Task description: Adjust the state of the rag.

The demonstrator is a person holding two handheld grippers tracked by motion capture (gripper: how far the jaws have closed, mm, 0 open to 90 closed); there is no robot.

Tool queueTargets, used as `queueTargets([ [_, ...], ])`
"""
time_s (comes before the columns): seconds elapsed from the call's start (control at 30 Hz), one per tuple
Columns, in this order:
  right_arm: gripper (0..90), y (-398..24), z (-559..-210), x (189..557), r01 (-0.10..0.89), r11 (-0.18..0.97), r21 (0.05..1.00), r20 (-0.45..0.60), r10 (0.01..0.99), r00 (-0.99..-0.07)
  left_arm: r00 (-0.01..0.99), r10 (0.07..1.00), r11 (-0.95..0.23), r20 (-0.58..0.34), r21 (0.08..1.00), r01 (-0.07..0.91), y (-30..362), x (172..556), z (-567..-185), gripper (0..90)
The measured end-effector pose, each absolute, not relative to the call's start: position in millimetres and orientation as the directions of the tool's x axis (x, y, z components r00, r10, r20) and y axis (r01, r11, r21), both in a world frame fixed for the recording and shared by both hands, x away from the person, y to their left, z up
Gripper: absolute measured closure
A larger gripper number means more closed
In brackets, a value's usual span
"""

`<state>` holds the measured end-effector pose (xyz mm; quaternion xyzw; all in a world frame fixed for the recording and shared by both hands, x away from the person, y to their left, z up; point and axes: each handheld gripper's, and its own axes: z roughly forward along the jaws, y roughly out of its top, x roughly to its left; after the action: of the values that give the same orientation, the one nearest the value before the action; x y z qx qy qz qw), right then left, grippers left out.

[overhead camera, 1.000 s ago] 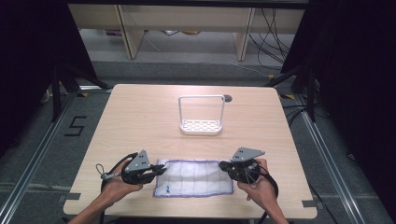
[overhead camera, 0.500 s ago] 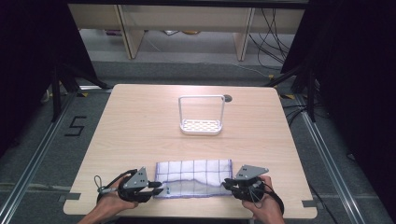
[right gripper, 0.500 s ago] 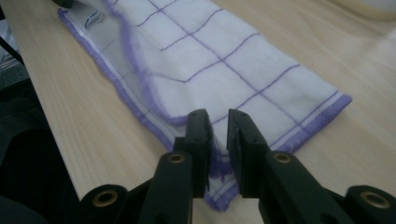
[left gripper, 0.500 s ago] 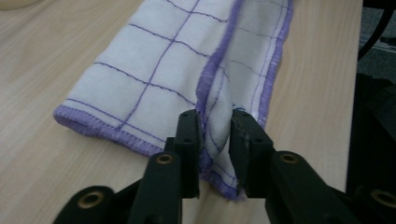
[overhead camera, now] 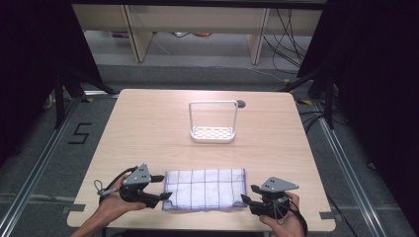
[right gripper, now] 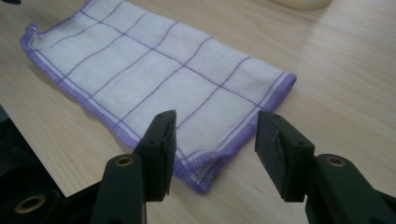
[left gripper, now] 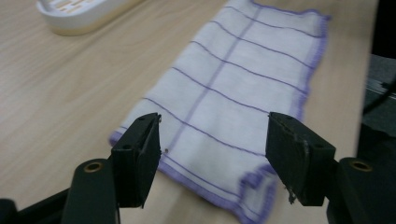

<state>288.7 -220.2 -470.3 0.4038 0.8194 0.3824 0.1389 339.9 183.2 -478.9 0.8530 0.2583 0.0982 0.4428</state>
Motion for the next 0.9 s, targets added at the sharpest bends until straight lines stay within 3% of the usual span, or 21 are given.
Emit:
queueTargets([
  [0.23,43.9,-208,-486,293,0.601,0.427,0.675,0.042,0.792,-0.61,0.817,0.575,-0.512,-0.039,0.762,0.397,169,374,-496,35.1],
  [0.4,45.1,-206,-495,294,0.615,0.478,0.627,0.0,0.789,-0.614,0.803,0.595,-0.525,-0.018,0.749,0.405,167,382,-504,35.0],
  [0.5,47.1,-204,-496,294,0.609,0.513,0.605,-0.044,0.785,-0.617,0.806,0.591,-0.533,-0.005,0.748,0.396,168,382,-505,35.5],
  [0.8,52.4,-199,-497,293,0.598,0.529,0.603,-0.043,0.77,-0.637,0.816,0.577,-0.552,-0.01,0.732,0.399,167,383,-512,42.3],
  [0.9,59.1,-200,-497,294,0.6,0.528,0.601,-0.026,0.763,-0.646,0.818,0.575,-0.553,-0.016,0.729,0.403,167,382,-512,47.7],
])
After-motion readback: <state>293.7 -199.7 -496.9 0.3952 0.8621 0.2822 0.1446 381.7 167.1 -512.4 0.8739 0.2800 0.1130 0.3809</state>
